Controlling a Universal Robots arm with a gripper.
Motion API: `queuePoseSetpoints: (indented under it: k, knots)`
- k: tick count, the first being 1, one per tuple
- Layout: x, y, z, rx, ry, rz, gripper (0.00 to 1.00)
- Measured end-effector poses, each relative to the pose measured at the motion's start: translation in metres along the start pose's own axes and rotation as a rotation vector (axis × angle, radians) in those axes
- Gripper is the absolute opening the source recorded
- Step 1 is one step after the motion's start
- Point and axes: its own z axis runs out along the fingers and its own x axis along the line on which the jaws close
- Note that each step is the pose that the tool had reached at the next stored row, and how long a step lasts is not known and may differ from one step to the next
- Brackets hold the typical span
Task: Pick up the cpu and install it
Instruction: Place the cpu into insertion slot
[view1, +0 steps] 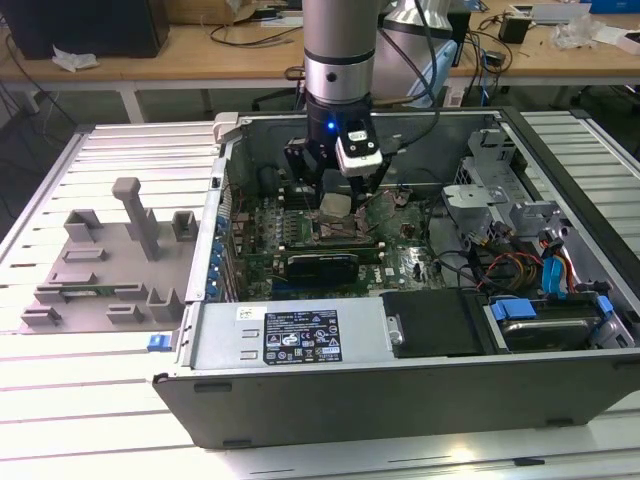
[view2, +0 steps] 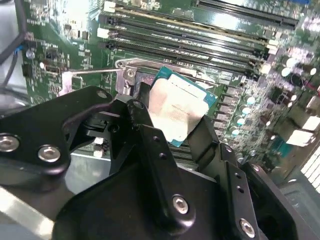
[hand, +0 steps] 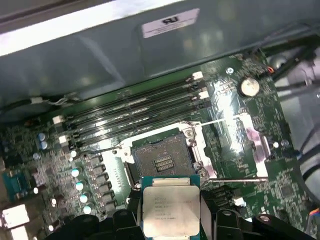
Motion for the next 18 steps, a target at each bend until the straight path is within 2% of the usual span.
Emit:
queuePoseSetpoints:
  k: [2, 7, 11, 18]
  knots:
    - [0.0000, 0.0000, 0.0001, 0.0008, -0.0002, 0.032, 0.55]
    - [0.0000, 0.0000, 0.0004, 0.0044, -0.0010, 0.181, 0.55]
    - [0.0000, 0.0000, 0.0005, 0.0066, -0.0015, 0.271, 0.55]
    - [0.0000, 0.0000, 0.0008, 0.0097, -0.0023, 0.403, 0.55]
